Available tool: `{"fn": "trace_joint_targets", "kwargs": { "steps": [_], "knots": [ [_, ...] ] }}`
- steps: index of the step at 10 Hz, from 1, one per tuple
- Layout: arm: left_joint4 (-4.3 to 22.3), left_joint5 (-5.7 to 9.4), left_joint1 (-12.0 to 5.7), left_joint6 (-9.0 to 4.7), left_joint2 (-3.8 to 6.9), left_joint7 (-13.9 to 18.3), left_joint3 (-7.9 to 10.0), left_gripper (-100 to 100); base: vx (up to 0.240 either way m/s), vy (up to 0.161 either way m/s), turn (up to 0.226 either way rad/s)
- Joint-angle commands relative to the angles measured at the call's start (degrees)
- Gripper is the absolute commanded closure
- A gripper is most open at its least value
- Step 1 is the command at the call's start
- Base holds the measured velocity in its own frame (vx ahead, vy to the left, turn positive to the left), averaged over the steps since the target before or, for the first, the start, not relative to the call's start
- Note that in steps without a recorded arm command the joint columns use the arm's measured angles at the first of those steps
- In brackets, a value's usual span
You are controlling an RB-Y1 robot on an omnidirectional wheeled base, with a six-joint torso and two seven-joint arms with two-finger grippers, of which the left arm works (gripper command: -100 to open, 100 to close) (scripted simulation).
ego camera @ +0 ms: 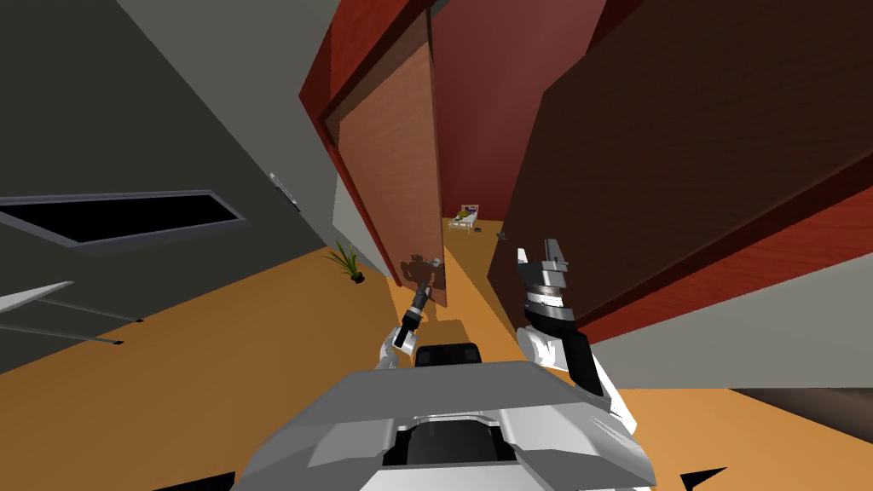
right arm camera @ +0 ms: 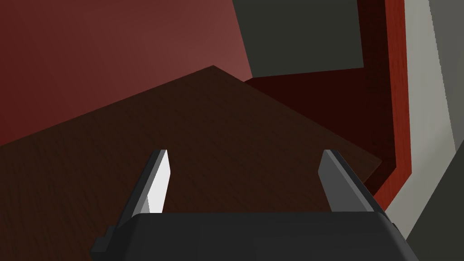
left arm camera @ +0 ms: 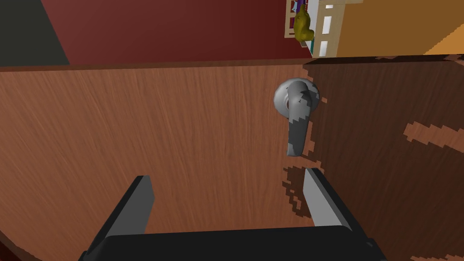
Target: Push the door open
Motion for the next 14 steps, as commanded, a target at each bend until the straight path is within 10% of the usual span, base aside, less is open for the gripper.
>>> {"fn": "trace_joint_targets", "kwargs": {
  "steps": [1, 14],
  "knots": [
    [1.88, -0.23, -0.75, -0.17, -0.04, 0.30, -0.42, -100, 0.089, 0.066, -0.014],
    [17.72, -1.73, -6.83, -3.03, -1.33, 2.16, -3.20, -100, 0.105, 0.067, -0.016]
  ]
}}
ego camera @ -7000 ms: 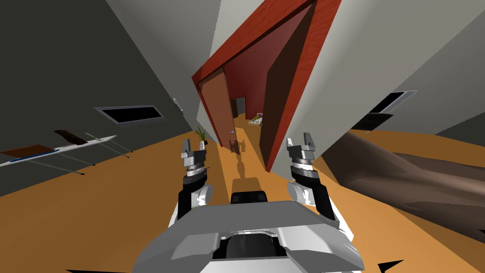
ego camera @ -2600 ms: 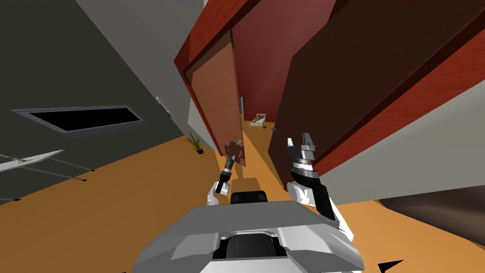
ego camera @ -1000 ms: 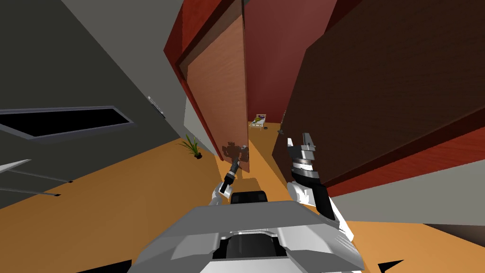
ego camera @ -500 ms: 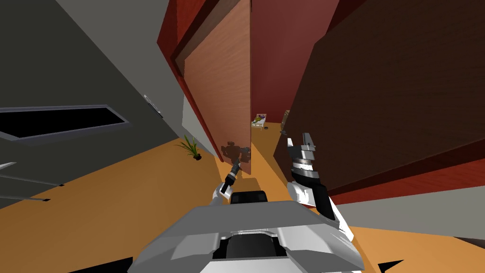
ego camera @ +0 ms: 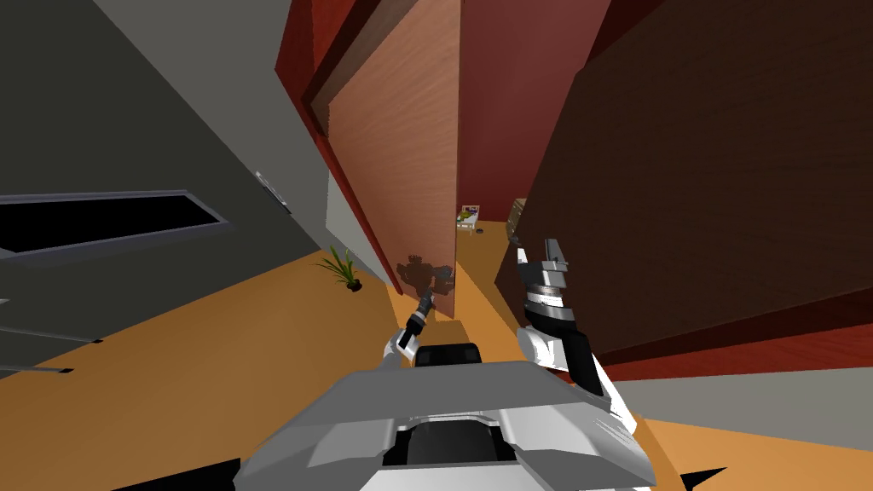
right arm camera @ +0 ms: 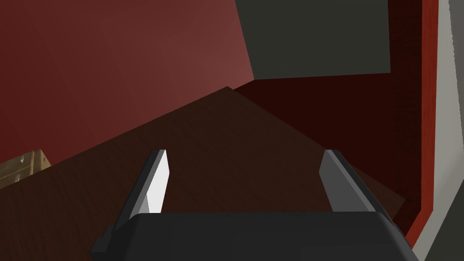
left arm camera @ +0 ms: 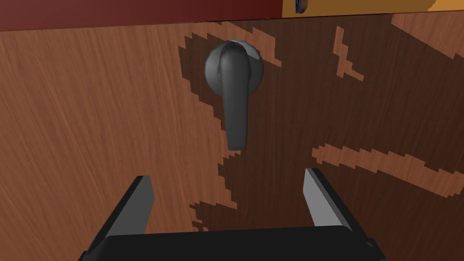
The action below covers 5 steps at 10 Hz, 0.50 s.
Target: Push the door open
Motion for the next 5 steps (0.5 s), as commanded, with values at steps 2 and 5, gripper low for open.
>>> {"fn": "trace_joint_targets", "kwargs": {
  "steps": [2, 5],
  "knots": [
    [0.42, 0.11, -0.08, -0.16, 0.17, -0.24, 0.25, -100, 0.084, -0.012, -0.027],
    [0.81, 0.28, -0.10, -0.28, 0.06, -0.64, 0.63, -100, 0.169, -0.087, -0.024]
  ]
}}
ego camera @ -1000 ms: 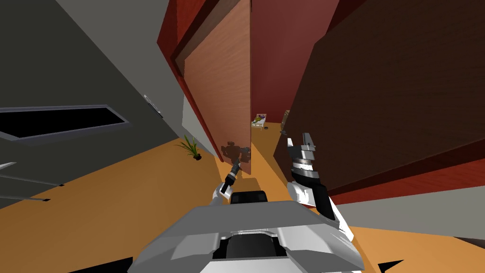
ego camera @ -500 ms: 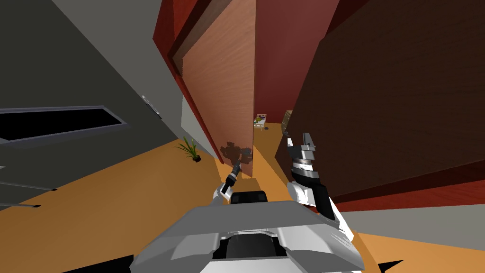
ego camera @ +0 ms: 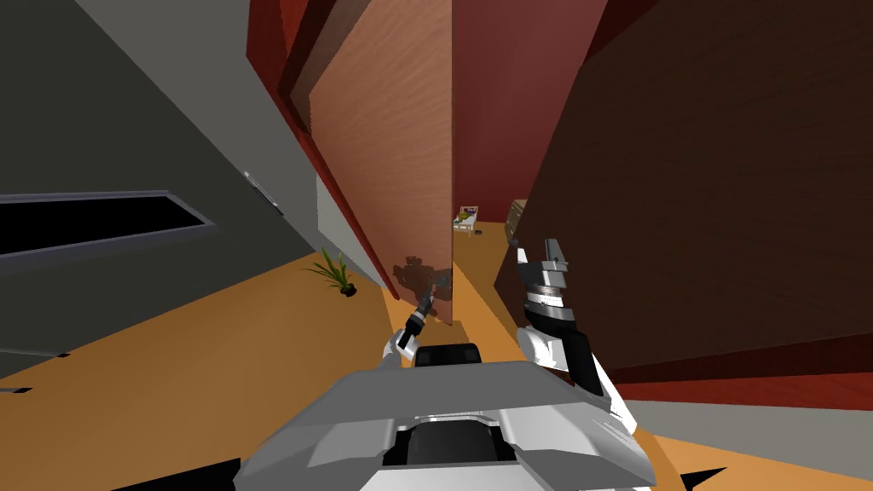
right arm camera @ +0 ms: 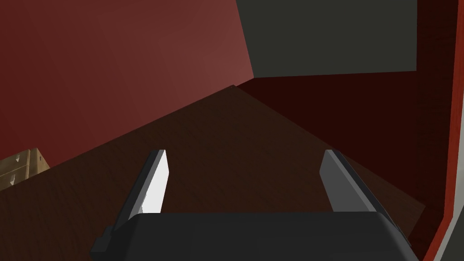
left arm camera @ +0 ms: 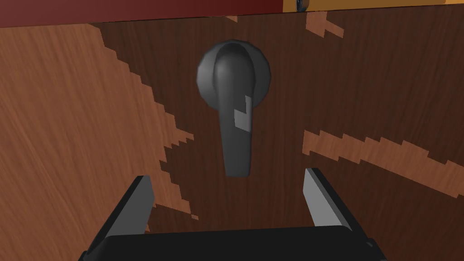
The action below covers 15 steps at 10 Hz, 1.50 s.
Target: Push the door open
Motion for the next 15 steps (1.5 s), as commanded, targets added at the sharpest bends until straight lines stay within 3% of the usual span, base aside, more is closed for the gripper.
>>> {"fn": "trace_joint_targets", "kwargs": {
  "steps": [1, 5, 6, 11, 15],
  "knots": [
    [0.34, 0.12, -0.05, -0.15, -0.20, -0.29, 0.27, -100, 0.192, -0.084, -0.034],
    [0.62, 0.27, -0.06, -0.21, -0.74, -0.61, 0.58, -100, 0.163, -0.073, -0.022],
    [0.62, 0.27, -0.06, -0.21, -0.74, -0.61, 0.58, 100, -0.009, 0.004, 0.003],
    [0.62, 0.27, -0.06, -0.21, -0.74, -0.61, 0.58, 100, -0.007, 0.007, -0.007],
    [0.75, 1.14, -0.34, -0.01, -0.05, -1.35, 2.90, 100, 0.109, -0.085, 0.015]
  ]
}}
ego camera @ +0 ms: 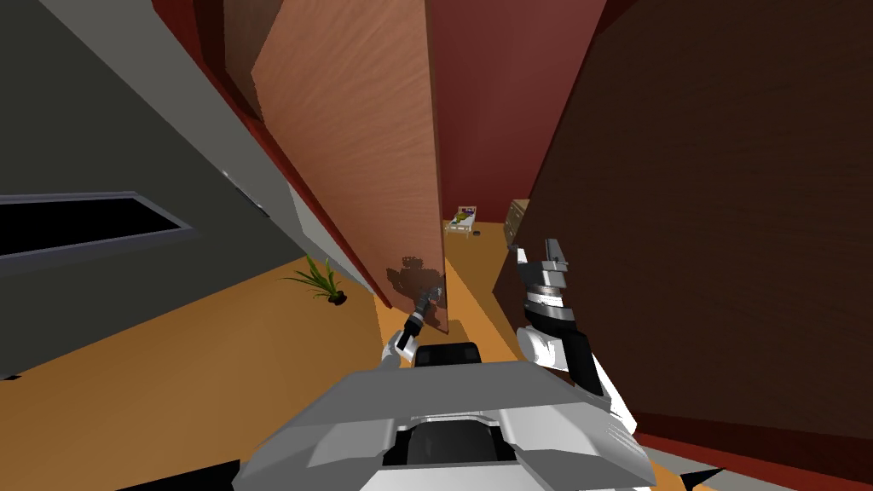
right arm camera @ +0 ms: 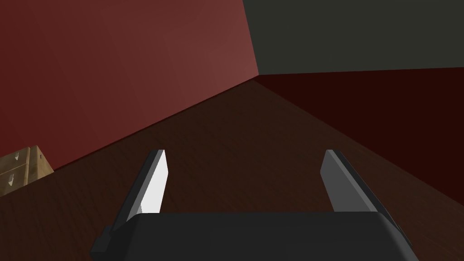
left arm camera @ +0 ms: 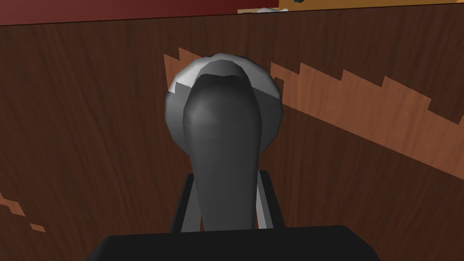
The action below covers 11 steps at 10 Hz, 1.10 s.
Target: Push the door open
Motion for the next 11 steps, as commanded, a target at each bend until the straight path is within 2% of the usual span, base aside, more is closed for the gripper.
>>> {"fn": "trace_joint_targets", "kwargs": {
  "steps": [1, 5, 7, 9, 10, 11],
  "knots": [
    [1.09, 0.61, -1.24, -0.79, 0.27, -0.41, 1.44, 100, 0.169, -0.139, 0.031],
    [1.37, 1.62, -1.24, -0.68, 0.79, -1.30, 4.12, 100, 0.156, -0.124, 0.028],
    [1.43, 1.80, -1.24, -0.65, 0.87, -1.46, 4.62, 100, 0.082, -0.080, 0.015],
    [1.60, 2.39, -1.24, -0.59, 1.05, -1.98, 6.20, 100, 0.104, -0.105, 0.043],
    [1.60, 2.39, -1.24, -0.59, 1.05, -1.98, 6.20, 100, 0.068, -0.075, 0.010],
    [1.71, 2.80, -1.24, -0.54, 1.15, -2.34, 7.28, 100, 0.068, -0.087, 0.019]
  ]
}}
